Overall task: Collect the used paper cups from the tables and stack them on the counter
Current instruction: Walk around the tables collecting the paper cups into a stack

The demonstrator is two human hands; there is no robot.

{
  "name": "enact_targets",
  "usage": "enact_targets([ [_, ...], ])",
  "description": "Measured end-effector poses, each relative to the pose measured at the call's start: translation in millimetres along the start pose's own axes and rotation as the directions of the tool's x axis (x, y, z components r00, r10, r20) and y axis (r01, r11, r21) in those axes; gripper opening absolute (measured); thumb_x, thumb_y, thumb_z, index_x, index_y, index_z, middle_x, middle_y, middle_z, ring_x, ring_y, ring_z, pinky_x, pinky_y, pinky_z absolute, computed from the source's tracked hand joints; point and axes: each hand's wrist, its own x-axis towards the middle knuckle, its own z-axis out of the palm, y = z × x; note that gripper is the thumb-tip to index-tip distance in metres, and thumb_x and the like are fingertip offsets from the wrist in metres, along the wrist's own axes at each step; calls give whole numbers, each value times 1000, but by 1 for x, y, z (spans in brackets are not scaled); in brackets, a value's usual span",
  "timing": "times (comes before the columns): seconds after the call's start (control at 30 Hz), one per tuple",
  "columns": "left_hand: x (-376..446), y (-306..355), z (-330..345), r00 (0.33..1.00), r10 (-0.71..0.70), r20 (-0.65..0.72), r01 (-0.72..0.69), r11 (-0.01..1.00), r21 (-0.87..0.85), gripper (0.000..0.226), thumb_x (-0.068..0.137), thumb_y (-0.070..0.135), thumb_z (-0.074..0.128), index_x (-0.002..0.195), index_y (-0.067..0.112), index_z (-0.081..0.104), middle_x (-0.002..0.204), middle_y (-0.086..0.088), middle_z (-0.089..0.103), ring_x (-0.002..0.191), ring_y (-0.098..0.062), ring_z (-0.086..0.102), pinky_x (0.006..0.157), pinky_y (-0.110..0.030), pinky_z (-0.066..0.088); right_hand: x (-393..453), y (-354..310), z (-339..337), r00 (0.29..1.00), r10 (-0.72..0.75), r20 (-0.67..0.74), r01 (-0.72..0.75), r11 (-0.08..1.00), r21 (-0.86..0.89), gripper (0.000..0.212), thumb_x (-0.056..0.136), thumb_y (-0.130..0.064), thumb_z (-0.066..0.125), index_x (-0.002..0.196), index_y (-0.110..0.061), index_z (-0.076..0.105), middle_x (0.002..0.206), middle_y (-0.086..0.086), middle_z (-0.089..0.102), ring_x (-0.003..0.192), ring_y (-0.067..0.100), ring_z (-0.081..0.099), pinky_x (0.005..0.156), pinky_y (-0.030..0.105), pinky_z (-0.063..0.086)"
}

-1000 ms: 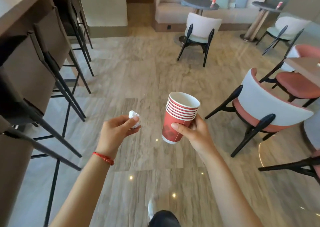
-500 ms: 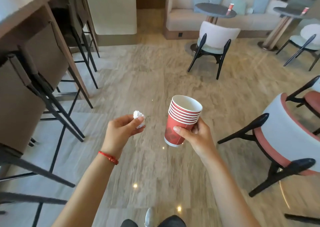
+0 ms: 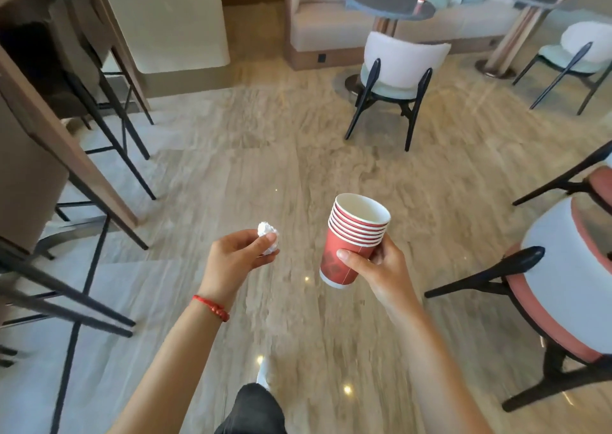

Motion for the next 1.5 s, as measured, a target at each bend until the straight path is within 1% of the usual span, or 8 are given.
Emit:
enact_targets([
  [0.2, 111, 24, 14, 995, -39, 87, 34, 998, 51, 13, 82, 13, 67, 78, 2, 70, 78, -12, 66, 74, -19, 71, 65, -20, 55, 88, -2, 5, 993, 18, -115, -19, 1000, -1, 39, 70, -1, 76, 103, -16, 61, 97, -3, 70, 88, 5, 68, 73, 17, 52],
  [0.33, 167, 30, 39, 984, -73, 163, 58, 994, 91, 16, 82, 13, 67, 76, -1, 69, 77, -12, 64, 74, -19, 70, 66, -21, 55, 128, 5, -5, 978, 62, -200, -62, 998, 6, 49, 61, -13, 84, 102, -22, 60, 92, -10, 73, 90, 4, 67, 75, 18, 53],
  [0.4, 194, 31, 54, 977, -83, 198, 63, 992, 109, 17, 82, 13, 67, 76, -2, 69, 76, -11, 63, 75, -21, 70, 66, -21, 55, 149, 9, -11, 967, 77, -242, -79, 997, 4, 45, 60, -18, 79, 100, -23, 60, 90, -16, 73, 88, 3, 67, 74, 17, 52],
  [0.87, 383, 63, 237, 912, -106, 396, 41, 985, 168, 13, 81, 13, 67, 72, 6, 71, 73, -8, 67, 73, -19, 70, 66, -22, 56, 327, -5, -131, 898, 53, -437, -31, 998, 57, 47, 60, -14, 79, 102, -23, 60, 93, -16, 72, 88, 2, 67, 69, 14, 51],
  [1.0, 424, 73, 293, 875, -114, 470, 35, 984, 174, 17, 81, 12, 67, 65, 14, 74, 69, -2, 69, 73, -19, 70, 65, -22, 55, 365, -13, -167, 858, 75, -509, -41, 996, 79, 51, 58, -16, 80, 105, -22, 60, 95, -15, 72, 90, 3, 67, 70, 14, 51],
  [1.17, 476, 78, 360, 807, -151, 571, 37, 978, 206, 12, 81, 11, 66, 72, 9, 73, 74, -9, 68, 73, -19, 70, 64, -21, 55, 401, -13, -206, 785, 108, -609, -67, 994, 91, 53, 62, -13, 85, 105, -28, 59, 97, -18, 71, 92, 1, 66, 70, 13, 51],
  [1.33, 538, 82, 431, 714, -182, 676, -1, 965, 262, 10, 82, 13, 66, 78, 6, 72, 78, -8, 70, 75, -20, 70, 70, -25, 57, 452, -22, -246, 657, 86, -749, -62, 996, 59, 48, 69, -3, 77, 97, -33, 54, 92, -20, 66, 83, -12, 63, 65, 6, 48],
  [1.5, 600, 97, 500, 649, -187, 737, -15, 966, 258, 13, 81, 14, 68, 70, 17, 75, 75, -4, 73, 75, -18, 71, 64, -20, 55, 504, -35, -284, 559, 50, -828, -20, 999, 47, 44, 71, -1, 75, 99, -30, 57, 93, -14, 70, 87, -3, 66, 69, 12, 51],
])
